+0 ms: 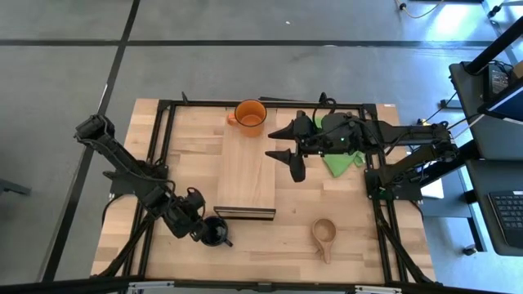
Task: Stack small to large cups/mugs on shelf
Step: Put the blue mug on the shelf
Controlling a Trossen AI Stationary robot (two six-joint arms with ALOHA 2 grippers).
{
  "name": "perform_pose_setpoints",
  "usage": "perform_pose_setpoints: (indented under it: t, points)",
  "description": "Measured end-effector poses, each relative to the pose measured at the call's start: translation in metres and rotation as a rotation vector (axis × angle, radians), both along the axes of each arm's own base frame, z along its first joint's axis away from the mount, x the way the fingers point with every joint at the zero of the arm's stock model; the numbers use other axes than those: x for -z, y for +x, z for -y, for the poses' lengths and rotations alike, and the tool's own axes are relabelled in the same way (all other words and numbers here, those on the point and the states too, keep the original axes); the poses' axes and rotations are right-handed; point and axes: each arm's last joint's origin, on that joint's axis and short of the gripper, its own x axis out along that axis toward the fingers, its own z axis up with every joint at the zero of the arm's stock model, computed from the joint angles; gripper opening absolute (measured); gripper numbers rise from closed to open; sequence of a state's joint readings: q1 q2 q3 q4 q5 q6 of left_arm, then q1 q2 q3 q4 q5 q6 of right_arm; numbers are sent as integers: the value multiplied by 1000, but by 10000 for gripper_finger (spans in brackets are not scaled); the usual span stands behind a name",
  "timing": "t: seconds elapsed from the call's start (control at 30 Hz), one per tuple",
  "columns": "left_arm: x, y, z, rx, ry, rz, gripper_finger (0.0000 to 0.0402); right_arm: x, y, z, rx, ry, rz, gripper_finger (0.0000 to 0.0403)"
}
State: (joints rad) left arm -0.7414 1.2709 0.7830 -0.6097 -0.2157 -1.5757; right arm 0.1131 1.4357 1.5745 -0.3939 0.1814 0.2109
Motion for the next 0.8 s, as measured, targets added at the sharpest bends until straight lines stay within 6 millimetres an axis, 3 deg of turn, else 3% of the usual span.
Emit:
perform_pose_setpoints:
  t: [0.27,0.43,0.57,0.8]
  points:
    - [1,-2,-1,1,-8,-29,103,0,0,1,-4,-30,-4,263]
    - [4,-7,-4,69,36,-104,60,0,0,4,4,-37,-5,263]
    - [4,-11,-7,156,91,-137,16,0,1,8,14,-38,-6,263]
    - [1,-13,-12,386,217,-105,16,0,1,17,44,-36,-9,263]
